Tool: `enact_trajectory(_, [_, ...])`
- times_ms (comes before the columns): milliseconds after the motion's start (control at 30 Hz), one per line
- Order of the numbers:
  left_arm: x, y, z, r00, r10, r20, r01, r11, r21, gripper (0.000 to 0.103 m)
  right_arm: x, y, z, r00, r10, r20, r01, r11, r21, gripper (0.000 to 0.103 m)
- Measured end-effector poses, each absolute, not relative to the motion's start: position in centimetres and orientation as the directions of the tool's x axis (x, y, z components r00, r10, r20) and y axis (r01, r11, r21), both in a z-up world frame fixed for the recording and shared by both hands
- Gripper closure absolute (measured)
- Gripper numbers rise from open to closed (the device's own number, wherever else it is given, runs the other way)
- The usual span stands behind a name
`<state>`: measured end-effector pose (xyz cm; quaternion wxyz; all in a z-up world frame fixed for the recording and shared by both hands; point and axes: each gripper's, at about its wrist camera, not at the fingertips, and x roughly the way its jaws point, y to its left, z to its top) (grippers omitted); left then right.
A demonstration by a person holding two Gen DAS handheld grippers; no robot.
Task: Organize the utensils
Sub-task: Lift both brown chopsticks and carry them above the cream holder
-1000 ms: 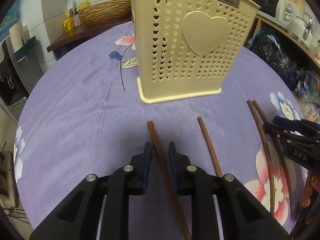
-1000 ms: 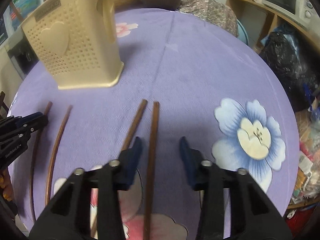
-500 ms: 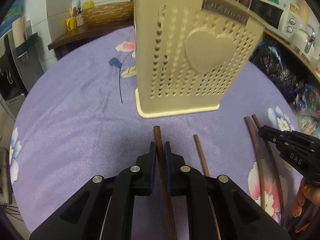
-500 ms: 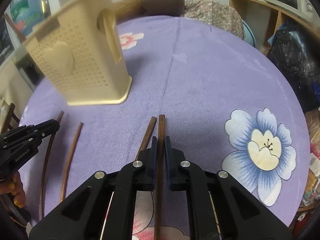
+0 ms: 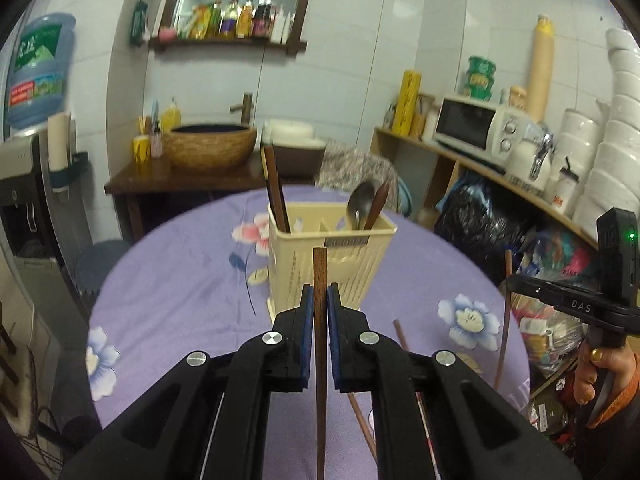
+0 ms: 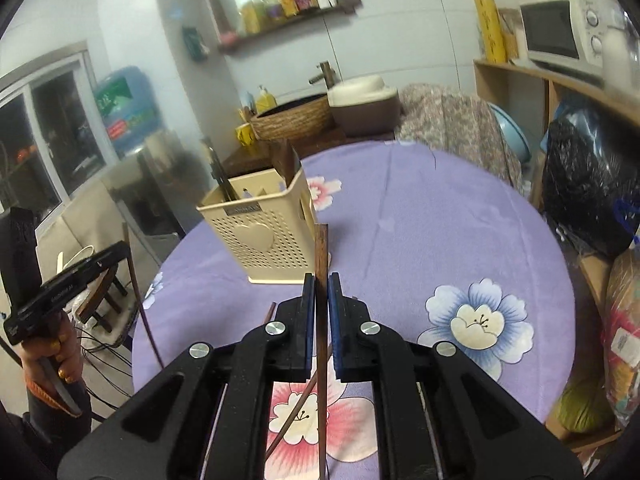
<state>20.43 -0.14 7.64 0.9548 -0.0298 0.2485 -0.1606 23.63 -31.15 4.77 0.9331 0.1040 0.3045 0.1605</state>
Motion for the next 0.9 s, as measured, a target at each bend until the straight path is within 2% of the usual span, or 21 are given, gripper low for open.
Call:
enact_trajectory(133, [20.0, -0.1, 8.5, 0.843, -0.317, -0.435, 0.292, 0.948, -0.125, 0.095, 22.9, -31.3, 5.9, 0.784, 0.353, -0.511, -0.242, 0.932, 0.272, 0.095])
enact_trajectory(567, [20.4, 0.5, 9.0, 0.842, -0.328, -0.429, 0.300, 0.945, -0.132, 0.095, 21.8, -31.1, 7.7, 0.811, 0.327, -0.484, -0.236, 0.941, 0.241, 0.095])
enact_trajectory(700, [20.5, 0.5, 10.4, 0.845, -0.346, -0.407, 0.315, 0.938, -0.144, 0.095, 22.4, -30.3, 9.1, 0.821, 0.332, -0.464, -0.252, 0.941, 0.227, 0.095])
enact_trajectory(900, [21.9, 0.1, 15.7, 0.868, -0.371, -0.331, 0.340, 0.929, -0.149, 0.095, 24.7, -28.3, 13.8, 0.833, 0.366, -0.415, -0.311, 0.930, 0.195, 0.095])
